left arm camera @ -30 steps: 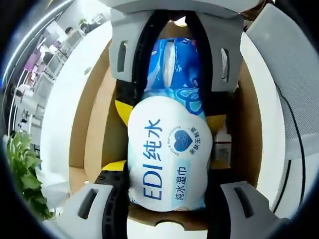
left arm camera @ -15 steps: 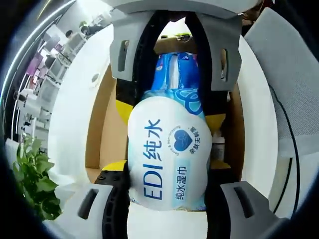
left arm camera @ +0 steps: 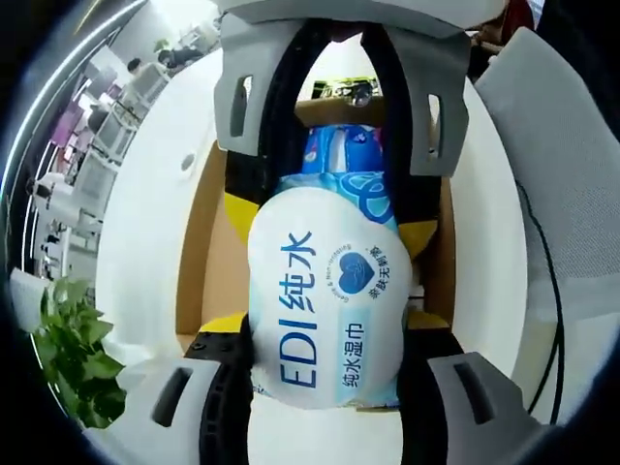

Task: Operate the shoe box by opening the lid, removing the specified soft item, and placing it in the target area until the item is outside and the box remains undamaged.

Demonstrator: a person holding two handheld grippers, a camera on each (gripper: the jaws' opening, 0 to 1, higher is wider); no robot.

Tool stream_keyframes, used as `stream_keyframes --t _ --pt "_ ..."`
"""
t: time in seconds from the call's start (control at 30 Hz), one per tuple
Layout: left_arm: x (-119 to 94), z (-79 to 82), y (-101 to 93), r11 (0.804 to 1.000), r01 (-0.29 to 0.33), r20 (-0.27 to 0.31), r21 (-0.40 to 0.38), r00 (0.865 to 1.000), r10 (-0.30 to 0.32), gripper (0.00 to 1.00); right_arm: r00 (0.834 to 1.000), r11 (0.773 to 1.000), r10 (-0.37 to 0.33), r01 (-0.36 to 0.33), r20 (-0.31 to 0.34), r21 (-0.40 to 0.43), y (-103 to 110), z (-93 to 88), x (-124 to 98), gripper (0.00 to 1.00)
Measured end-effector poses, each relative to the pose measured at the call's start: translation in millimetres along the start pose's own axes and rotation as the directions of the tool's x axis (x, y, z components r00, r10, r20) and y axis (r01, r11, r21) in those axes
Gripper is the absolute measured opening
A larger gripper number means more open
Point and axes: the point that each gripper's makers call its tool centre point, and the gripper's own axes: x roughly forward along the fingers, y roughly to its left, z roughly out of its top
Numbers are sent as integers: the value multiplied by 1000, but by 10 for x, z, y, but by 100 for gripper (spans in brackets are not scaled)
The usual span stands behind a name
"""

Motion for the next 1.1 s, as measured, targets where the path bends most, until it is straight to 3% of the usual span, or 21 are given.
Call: stream_keyframes --t 0.73,1.1 --pt "-75 517 -62 1000 24 19 15 1000 -25 59 1000 1000 -12 12 9 21 2 -200 -495 47" --pt "-13 820 -148 999 46 26 28 999 -47 59 1000 999 -16 16 7 38 36 -415 -746 47"
